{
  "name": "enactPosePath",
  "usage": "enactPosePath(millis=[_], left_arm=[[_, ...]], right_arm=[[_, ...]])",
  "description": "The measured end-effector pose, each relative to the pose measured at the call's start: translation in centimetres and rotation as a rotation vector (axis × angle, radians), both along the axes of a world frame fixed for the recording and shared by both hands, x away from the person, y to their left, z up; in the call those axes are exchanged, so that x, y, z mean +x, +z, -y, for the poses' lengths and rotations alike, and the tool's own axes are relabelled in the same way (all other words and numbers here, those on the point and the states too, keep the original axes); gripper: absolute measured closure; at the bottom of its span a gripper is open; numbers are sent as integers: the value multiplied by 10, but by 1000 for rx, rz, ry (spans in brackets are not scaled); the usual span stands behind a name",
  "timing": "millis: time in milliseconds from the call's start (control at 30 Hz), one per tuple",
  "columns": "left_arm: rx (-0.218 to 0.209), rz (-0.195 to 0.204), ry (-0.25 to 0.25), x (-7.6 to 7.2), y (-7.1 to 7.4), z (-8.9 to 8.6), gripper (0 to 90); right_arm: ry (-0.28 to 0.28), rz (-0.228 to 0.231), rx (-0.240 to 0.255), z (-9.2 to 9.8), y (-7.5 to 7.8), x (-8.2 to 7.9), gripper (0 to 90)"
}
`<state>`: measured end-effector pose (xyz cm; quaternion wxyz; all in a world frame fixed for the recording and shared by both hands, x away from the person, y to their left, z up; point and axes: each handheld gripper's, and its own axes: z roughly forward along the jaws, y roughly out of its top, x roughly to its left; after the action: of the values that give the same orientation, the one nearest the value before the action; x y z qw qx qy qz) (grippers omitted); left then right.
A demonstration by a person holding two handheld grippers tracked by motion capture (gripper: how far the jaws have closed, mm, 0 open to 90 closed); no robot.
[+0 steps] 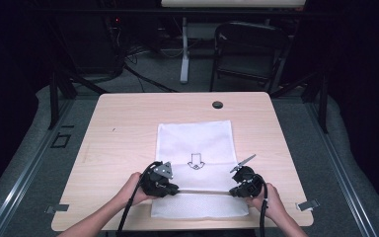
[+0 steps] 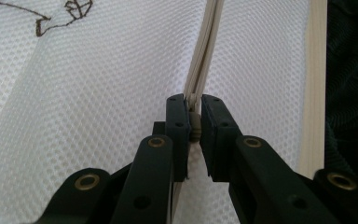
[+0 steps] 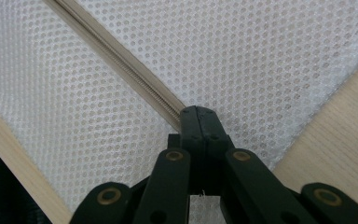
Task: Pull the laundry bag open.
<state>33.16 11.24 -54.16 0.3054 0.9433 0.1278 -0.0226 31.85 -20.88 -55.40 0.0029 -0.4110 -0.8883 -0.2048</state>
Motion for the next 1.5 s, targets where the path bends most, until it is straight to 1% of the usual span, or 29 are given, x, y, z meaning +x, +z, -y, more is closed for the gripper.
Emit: enactPosePath(millis=[33, 100, 133, 167, 233, 267, 300, 333, 367, 400, 433, 533, 600, 633, 667, 767, 800, 833, 900, 933, 1000, 1033, 1167, 1233, 1300, 1333, 1367, 1433, 1500], left_arm=[[3, 5, 0, 0, 0, -3, 823], [-3, 2, 6, -1, 0, -7, 823], [3, 2, 7, -1, 0, -9, 823], [1, 2, 10, -1, 0, -11, 823], [2, -1, 15, -1, 0, -16, 823], [-3, 2, 21, -1, 0, -18, 823], [1, -1, 21, -1, 0, -20, 823], [-3, -1, 24, -1, 0, -22, 823], [1, 2, 24, -2, 1, -23, 822], [4, 3, 26, -2, 1, -26, 822], [-1, 2, 33, -2, 1, -30, 822], [1, -2, 44, -1, -1, -38, 822], [0, -7, 52, -1, -1, -43, 822], [2, -1, 57, -2, -1, -45, 822], [-3, -7, 58, -2, -1, -47, 822], [0, 2, 63, -4, -1, -52, 822], [11, 13, 59, -5, -1, -54, 822], [7, 21, 68, -6, -1, -57, 822], [15, 17, 75, -6, -2, -62, 822], [11, 16, 82, -6, -2, -65, 822], [14, 13, 98, -6, -3, -70, 822], [7, 9, 103, -7, -3, -72, 822], [15, 17, 112, -7, -1, -77, 822], [-4, 0, 128, -7, -3, -82, 822], [3, 1, 121, -8, -4, -81, 822], [9, 4, 119, -9, -4, -81, 822], [5, 1, 118, -8, -5, -81, 821], [0, -4, 124, -7, -4, -81, 821], [6, 0, 125, -8, -3, -79, 820]], right_arm=[[0, 1, -1, 0, 0, 0, 900], [3, 0, 1, 0, 0, 0, 900], [2, 0, 1, 0, 0, 0, 900], [13, -4, -8, 0, 1, 1, 900], [4, -1, -12, 0, 1, 0, 900], [-4, -5, -2, 0, 0, 0, 900], [-9, -5, 7, 0, 0, 0, 900], [-10, -5, 8, 0, 0, 0, 900], [-9, -5, 5, 0, 0, 0, 900], [-6, -3, -5, 0, 0, 0, 900], [-13, 3, 4, 0, 0, -1, 900], [2, -6, -5, 1, 1, 0, 900], [-1, -6, -2, 0, 0, 0, 900], [-9, -5, 8, 0, 0, 0, 900], [-6, -4, 1, 0, 0, 0, 900], [-2, -4, -7, 0, 1, 0, 900], [-5, -3, -6, 0, 1, 0, 900], [-4, -3, -7, 0, 1, 0, 900], [2, -3, -9, 0, 1, 0, 900], [-16, 3, 6, 0, 0, -1, 900], [-17, 4, 10, 0, -1, -1, 900], [-16, 4, 10, 0, -1, -1, 900], [-15, 7, 5, 0, -1, -1, 900], [-14, 7, 5, 1, -1, -1, 900], [-15, 5, 4, 1, 0, -1, 900], [-16, 7, 11, 1, -1, -1, 900], [-18, 4, 20, 1, -1, -1, 900], [-16, 6, 10, 1, -1, -1, 900], [-16, 6, 5, 0, 0, -1, 900]])
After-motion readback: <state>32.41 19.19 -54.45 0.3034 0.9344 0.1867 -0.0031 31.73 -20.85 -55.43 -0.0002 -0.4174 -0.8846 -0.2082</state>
